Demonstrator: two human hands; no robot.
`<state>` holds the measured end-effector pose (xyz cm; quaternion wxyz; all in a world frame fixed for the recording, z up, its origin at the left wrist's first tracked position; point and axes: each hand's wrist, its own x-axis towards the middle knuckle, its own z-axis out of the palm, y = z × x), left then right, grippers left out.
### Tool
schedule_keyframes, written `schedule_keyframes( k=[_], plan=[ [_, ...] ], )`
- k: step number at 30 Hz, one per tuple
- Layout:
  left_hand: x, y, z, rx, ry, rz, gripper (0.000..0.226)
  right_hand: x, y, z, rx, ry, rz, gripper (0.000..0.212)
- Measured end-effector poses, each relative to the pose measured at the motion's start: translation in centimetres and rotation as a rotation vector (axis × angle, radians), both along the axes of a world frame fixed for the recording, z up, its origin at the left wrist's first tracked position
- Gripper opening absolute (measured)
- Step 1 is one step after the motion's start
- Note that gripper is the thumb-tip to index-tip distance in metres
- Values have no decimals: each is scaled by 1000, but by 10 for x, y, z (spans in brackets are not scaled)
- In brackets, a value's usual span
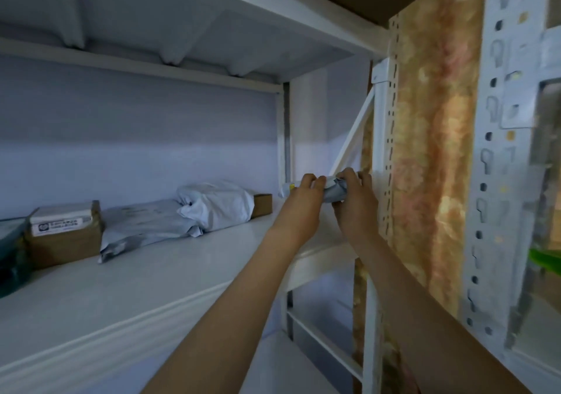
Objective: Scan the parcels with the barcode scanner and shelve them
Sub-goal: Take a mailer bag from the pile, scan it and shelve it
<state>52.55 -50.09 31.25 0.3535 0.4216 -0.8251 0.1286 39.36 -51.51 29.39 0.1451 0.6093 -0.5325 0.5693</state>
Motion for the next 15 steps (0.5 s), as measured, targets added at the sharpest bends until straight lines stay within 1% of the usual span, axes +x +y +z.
schedule_keyframes(
  k=[2,5,9,11,12,13,14,15],
  plan=[
    [-6,-16,4,20,-50,98,65,-3,-24,2,-6,-18,78,40],
    [-11,-37,17,34,-107,156,66,-8,-53,14,2,-36,142,37],
    [-15,-63,35,73,-127,193,60,-4,-88,27,71,-80,149,15],
    [-15,-75,36,86,-151,219,54,-2,-104,30,110,-108,156,10],
    [-15,-80,35,91,-167,236,51,-1,-110,30,155,-133,177,15],
    [-14,-84,34,97,-187,258,49,0,-117,30,214,-120,206,27],
    [-12,-88,33,99,-212,289,47,1,-121,30,286,-70,205,37],
    [-10,-92,31,97,-243,329,47,2,-127,28,332,-35,211,40]
  ],
)
